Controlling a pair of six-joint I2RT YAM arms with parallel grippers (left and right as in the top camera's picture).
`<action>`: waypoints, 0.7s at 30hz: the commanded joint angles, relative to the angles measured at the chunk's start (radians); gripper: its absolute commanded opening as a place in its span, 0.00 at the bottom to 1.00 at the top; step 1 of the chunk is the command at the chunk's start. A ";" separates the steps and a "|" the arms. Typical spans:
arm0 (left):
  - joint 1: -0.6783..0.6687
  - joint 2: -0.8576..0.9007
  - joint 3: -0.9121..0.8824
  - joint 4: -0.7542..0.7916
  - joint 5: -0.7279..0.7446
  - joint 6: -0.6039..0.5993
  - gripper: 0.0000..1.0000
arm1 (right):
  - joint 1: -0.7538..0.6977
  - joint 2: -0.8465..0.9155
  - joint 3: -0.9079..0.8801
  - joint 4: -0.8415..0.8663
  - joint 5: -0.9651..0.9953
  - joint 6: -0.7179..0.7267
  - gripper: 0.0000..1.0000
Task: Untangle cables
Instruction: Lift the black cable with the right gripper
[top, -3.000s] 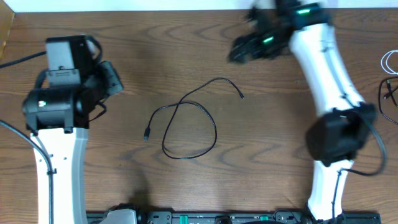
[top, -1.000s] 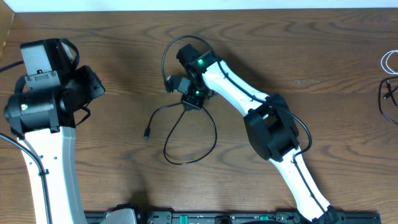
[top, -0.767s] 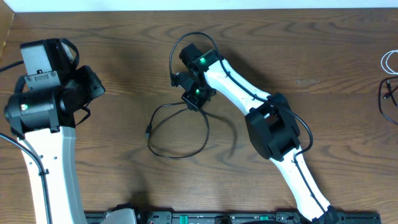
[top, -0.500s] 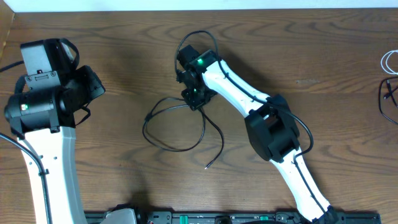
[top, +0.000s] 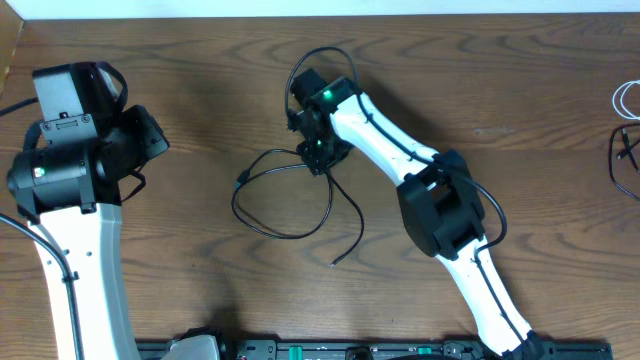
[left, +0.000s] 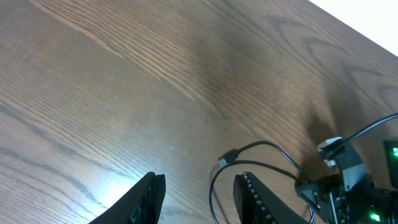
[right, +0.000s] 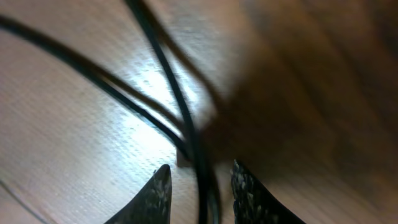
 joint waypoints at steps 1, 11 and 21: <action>0.005 0.002 0.013 -0.003 -0.002 0.008 0.41 | 0.040 -0.023 -0.027 0.004 0.018 -0.040 0.26; 0.005 0.003 0.013 -0.002 -0.002 0.008 0.46 | 0.113 -0.011 -0.145 0.076 0.223 0.033 0.01; 0.005 0.003 0.013 -0.003 -0.002 0.008 0.47 | 0.055 -0.076 -0.099 0.040 0.225 0.099 0.01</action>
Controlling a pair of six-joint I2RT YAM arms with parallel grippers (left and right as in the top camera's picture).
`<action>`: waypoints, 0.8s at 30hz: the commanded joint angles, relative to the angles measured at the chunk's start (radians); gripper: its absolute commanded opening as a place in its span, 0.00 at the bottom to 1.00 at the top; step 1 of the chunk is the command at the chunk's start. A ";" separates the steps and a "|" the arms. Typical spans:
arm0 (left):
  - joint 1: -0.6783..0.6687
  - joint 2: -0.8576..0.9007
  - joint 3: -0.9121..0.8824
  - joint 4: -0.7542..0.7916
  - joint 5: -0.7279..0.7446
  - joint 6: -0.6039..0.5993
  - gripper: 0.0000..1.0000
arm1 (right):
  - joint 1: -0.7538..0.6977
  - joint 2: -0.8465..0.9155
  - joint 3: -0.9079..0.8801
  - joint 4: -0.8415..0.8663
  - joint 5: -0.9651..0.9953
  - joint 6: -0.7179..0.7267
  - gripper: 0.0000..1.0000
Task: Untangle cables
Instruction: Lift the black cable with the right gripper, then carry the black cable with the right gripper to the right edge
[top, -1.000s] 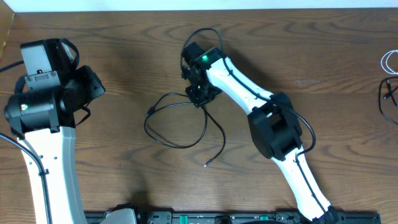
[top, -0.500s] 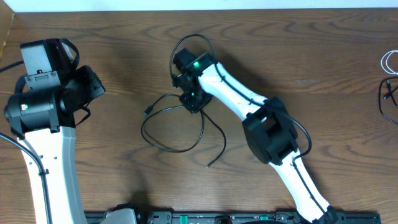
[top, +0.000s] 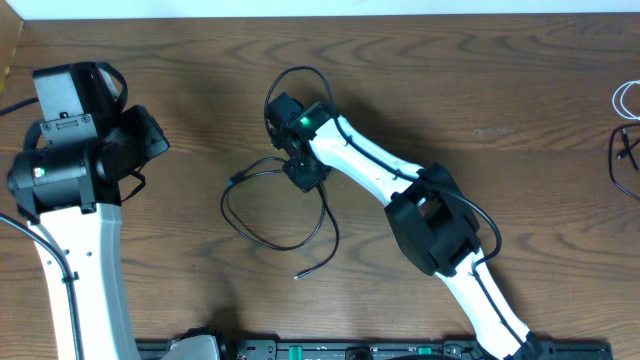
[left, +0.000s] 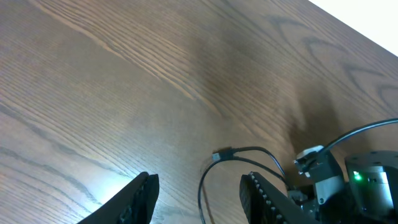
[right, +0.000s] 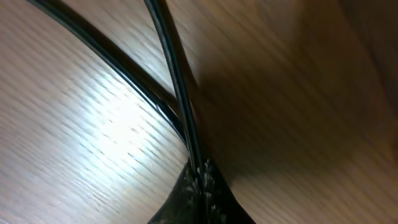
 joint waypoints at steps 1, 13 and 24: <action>0.005 0.003 0.013 -0.003 -0.002 0.007 0.47 | -0.063 -0.030 0.051 -0.071 0.045 0.035 0.01; 0.005 0.003 0.013 0.003 -0.002 0.003 0.47 | -0.463 -0.293 0.344 -0.051 0.141 0.035 0.01; 0.004 0.003 0.013 0.028 -0.002 -0.005 0.47 | -0.954 -0.293 0.355 0.189 0.139 0.082 0.01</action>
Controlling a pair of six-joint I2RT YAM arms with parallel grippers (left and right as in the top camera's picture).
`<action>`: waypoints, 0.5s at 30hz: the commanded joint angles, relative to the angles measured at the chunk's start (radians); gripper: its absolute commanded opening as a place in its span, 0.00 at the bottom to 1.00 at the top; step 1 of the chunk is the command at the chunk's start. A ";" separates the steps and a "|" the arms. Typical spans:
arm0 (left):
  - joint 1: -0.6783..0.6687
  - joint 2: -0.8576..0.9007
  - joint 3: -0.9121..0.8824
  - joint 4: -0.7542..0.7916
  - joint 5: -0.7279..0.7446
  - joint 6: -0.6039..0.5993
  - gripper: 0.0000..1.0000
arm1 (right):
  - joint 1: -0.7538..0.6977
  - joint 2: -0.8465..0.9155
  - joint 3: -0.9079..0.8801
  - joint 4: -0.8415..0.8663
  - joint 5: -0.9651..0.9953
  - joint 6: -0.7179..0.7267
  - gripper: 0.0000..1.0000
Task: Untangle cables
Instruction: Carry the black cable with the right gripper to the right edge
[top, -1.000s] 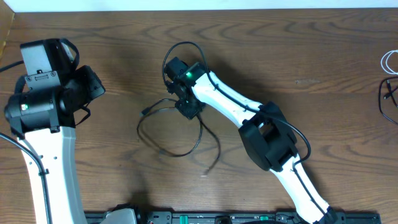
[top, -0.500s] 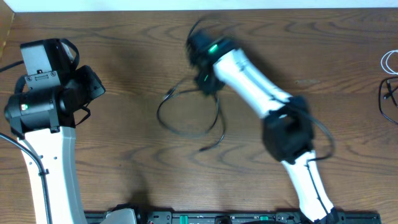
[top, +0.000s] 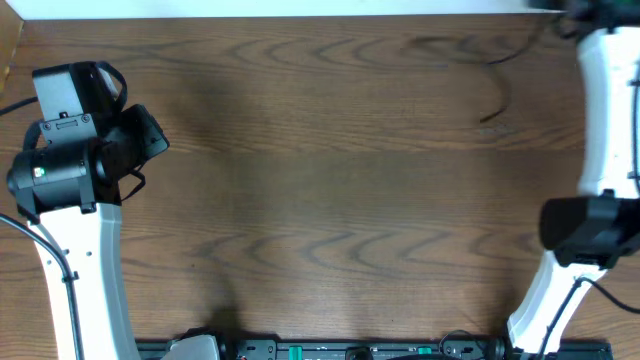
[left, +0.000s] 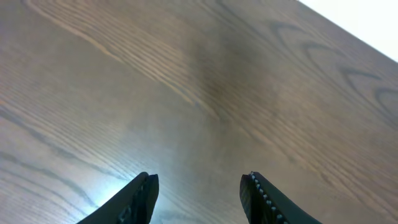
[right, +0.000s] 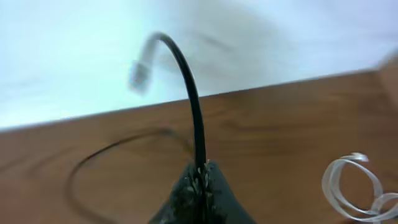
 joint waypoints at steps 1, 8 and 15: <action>0.004 0.003 0.013 0.018 -0.002 -0.007 0.47 | -0.118 0.018 -0.006 0.069 0.011 0.040 0.01; 0.004 0.004 0.013 0.032 -0.002 -0.027 0.47 | -0.253 0.024 -0.006 0.166 0.007 0.038 0.01; 0.004 0.023 0.013 0.030 -0.002 -0.029 0.47 | -0.261 0.068 -0.027 0.164 0.008 0.039 0.01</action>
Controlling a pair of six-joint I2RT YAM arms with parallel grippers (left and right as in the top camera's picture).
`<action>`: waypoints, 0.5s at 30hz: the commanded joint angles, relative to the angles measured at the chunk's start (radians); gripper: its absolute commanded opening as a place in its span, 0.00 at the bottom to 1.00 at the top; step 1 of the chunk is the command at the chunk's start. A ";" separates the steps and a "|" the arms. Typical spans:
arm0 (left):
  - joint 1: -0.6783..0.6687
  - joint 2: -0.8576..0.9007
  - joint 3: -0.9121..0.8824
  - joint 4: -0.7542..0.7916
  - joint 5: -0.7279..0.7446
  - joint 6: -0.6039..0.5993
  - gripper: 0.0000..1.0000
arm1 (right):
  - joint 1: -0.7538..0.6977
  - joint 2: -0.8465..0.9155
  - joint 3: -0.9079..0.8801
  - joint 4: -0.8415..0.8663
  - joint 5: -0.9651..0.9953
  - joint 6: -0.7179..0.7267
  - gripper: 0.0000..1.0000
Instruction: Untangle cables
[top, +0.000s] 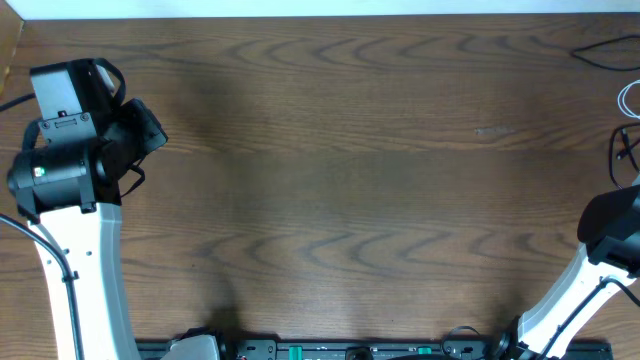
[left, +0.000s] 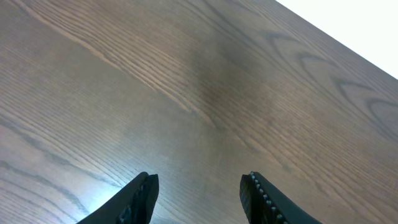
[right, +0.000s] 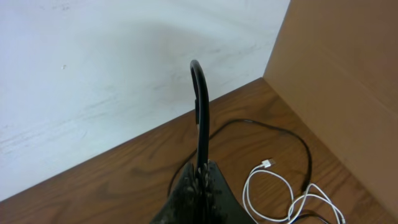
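Note:
In the right wrist view my right gripper (right: 200, 177) is shut on a black cable (right: 200, 112), which stands straight up from the fingertips and curls over at its top. More black cable (right: 273, 129) lies looped on the wood beneath, beside a white USB cable (right: 273, 186). Overhead, only a thin black strand (top: 600, 52) shows at the far right corner, with the white cable (top: 627, 96) and another black cable (top: 620, 150) at the right edge. The right gripper itself is outside the overhead view. My left gripper (left: 199, 199) hangs open over bare wood, nothing between its fingers.
A brown cardboard wall (right: 336, 74) rises along the table's right side, and a white wall (right: 124, 68) stands behind the far edge. The wooden table (top: 340, 180) fills the overhead view. The left arm (top: 70, 160) stands at the left, the right arm's base link (top: 610, 235) at the right edge.
My right gripper, still shut on the black cable, has moved further right, out of the overhead view. The trailing cable went with it to the table's far right corner. The left gripper has barely shifted.
The black cable lay tangled mid-table with my right gripper open around a strand. Then the gripper was shut on it, a little further left. Then arm and cable were at the far right top of the table, and now near the corner beside the white cable.

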 joint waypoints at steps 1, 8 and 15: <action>0.004 0.024 0.013 -0.004 -0.002 -0.007 0.47 | 0.008 0.050 -0.014 0.002 -0.003 0.017 0.01; 0.004 0.041 0.011 -0.023 -0.002 -0.007 0.47 | -0.054 0.139 -0.014 -0.020 -0.030 0.227 0.01; 0.004 0.053 0.006 -0.022 -0.002 -0.007 0.47 | -0.167 0.207 -0.014 -0.099 -0.362 0.285 0.99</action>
